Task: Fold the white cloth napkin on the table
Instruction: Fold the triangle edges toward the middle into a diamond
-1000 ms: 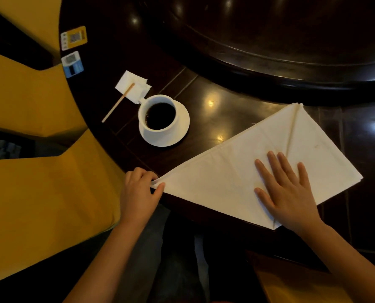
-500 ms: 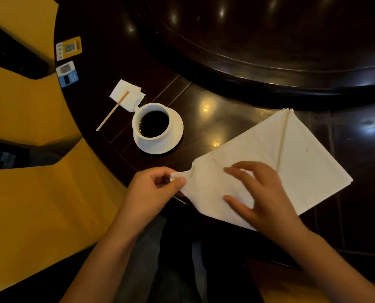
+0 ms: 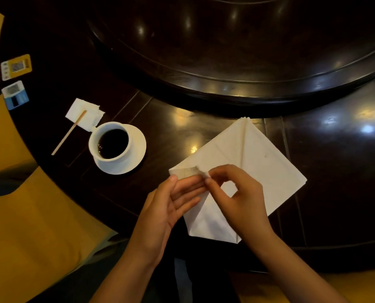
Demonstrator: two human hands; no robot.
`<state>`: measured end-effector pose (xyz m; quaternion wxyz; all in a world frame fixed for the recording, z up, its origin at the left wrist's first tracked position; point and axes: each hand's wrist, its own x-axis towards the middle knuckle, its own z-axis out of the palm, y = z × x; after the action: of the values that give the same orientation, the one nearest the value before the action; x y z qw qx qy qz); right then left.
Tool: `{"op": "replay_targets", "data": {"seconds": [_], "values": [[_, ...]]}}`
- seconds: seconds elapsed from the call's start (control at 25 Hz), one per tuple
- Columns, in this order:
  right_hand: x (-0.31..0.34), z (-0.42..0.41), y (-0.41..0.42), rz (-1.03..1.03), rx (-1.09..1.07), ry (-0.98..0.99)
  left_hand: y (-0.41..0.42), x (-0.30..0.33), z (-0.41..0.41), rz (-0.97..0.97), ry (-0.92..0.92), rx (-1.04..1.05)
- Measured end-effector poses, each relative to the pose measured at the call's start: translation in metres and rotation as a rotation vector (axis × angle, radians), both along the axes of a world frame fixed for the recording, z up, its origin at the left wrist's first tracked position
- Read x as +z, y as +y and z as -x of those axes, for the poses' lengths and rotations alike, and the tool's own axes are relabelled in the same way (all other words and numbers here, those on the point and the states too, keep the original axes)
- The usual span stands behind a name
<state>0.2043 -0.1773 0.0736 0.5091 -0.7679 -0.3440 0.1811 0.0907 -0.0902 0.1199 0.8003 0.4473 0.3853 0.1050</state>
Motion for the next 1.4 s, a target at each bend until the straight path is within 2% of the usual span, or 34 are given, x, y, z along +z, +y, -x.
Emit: {"op": "replay_targets", "data": {"seconds": [0.08,0.16,0.24,0.4,0.52,0.68,0.92,1.0,1.08,1.16,1.28,1.4], "values": [[0.004,-0.019,0.000,0.001,0.002,0.181,-0.003,-0.005,-0.012,-0.059,-0.022,-0.063],[0.004,-0.048,0.002,0.024,0.026,0.185,-0.004,-0.018,-0.024,-0.195,0.006,-0.109],[-0.002,-0.083,0.011,0.106,0.014,0.168,-0.004,-0.038,-0.034,-0.508,0.078,-0.188],[-0.026,-0.141,0.032,0.348,0.048,0.061,0.004,-0.084,-0.054,-1.265,0.159,-0.463],[-0.043,-0.156,0.037,0.450,0.040,-0.071,0.013,-0.114,-0.066,-1.538,0.222,-0.647],[-0.055,-0.162,0.036,0.461,-0.028,-0.255,0.016,-0.143,-0.069,-1.659,0.372,-0.806],[-0.067,-0.164,0.034,0.436,0.007,-0.467,0.016,-0.154,-0.070,-1.688,0.439,-0.831],[-0.070,-0.161,0.026,0.388,0.099,-0.709,0.018,-0.154,-0.070,-1.700,0.451,-0.840],[-0.074,-0.159,0.019,0.431,0.347,-0.885,0.020,-0.154,-0.068,-1.713,0.466,-0.850],[-0.081,-0.159,0.015,0.572,0.527,-0.876,0.021,-0.152,-0.067,-1.717,0.470,-0.845],[-0.093,-0.164,0.010,0.679,0.539,-0.813,0.018,-0.145,-0.073,-1.735,0.368,-0.878],[-0.097,-0.167,0.008,0.664,0.548,-0.804,0.016,-0.147,-0.082,-1.818,0.197,-1.056]]}}
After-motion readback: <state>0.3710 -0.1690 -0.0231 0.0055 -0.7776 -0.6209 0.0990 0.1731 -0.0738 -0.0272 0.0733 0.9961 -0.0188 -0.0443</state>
